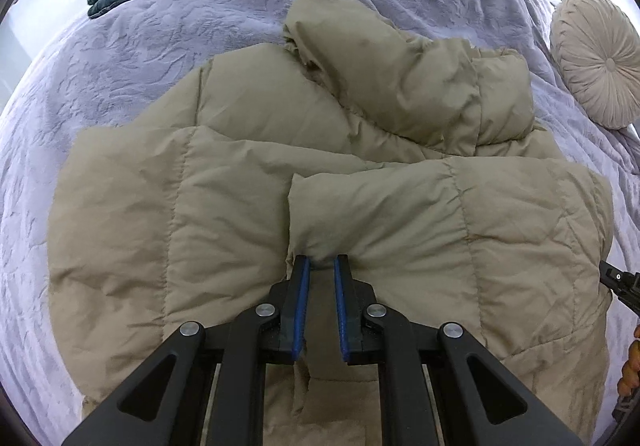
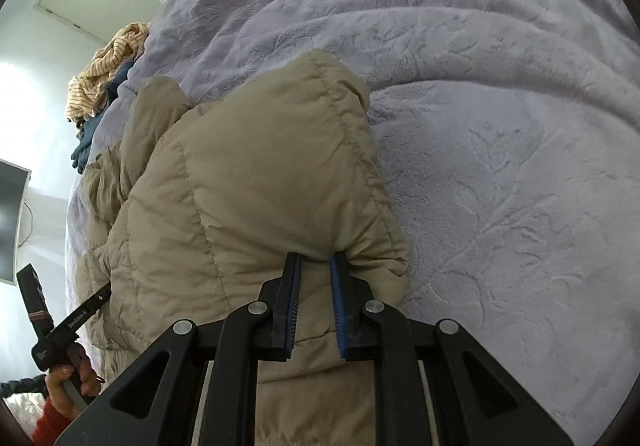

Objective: Fold large clothes
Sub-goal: 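Fold the gripped jacket side inward with the left gripper while the right gripper holds fabric, then open both grippers and release the folded jacket onto the bed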

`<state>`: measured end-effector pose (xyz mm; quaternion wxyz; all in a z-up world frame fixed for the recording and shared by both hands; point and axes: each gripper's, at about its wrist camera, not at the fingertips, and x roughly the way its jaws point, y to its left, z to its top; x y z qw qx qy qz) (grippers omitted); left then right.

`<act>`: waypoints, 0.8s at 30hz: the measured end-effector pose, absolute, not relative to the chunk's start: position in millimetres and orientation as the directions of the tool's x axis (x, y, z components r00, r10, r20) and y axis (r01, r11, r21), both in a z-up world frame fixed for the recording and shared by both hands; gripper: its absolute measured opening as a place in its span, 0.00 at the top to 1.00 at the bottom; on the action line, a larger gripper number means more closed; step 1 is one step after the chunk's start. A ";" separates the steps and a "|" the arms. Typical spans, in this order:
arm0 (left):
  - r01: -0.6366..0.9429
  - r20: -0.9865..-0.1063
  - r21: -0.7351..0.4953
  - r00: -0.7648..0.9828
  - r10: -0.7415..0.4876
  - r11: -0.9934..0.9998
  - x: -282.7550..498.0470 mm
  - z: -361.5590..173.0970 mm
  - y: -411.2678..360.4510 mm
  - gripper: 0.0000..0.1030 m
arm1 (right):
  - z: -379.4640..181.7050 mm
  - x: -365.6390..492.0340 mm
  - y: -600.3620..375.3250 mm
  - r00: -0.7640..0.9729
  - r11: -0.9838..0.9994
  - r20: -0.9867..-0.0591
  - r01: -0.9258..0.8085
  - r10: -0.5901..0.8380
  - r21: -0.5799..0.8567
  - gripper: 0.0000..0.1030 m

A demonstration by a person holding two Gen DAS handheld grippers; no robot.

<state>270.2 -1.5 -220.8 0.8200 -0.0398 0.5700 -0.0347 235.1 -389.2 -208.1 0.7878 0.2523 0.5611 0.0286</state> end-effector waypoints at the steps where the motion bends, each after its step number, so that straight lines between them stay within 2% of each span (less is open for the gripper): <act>1: 0.005 -0.932 -0.108 0.346 -0.103 0.994 264.3 -218.7 1.0 0.86 | -204.4 233.5 -389.6 0.372 0.871 -0.869 0.239 0.327 0.430 0.83; 13: 0.030 -0.937 -0.104 0.333 -0.108 0.994 233.7 -194.2 14.0 0.86 | -178.6 200.2 -365.8 0.356 0.861 -0.863 0.232 0.359 0.453 0.83; 24: 0.046 -0.944 -0.140 0.296 -0.148 0.989 187.9 -184.0 19.2 0.86 | -185.7 154.2 -319.5 0.270 0.841 -0.865 0.240 0.422 0.485 0.83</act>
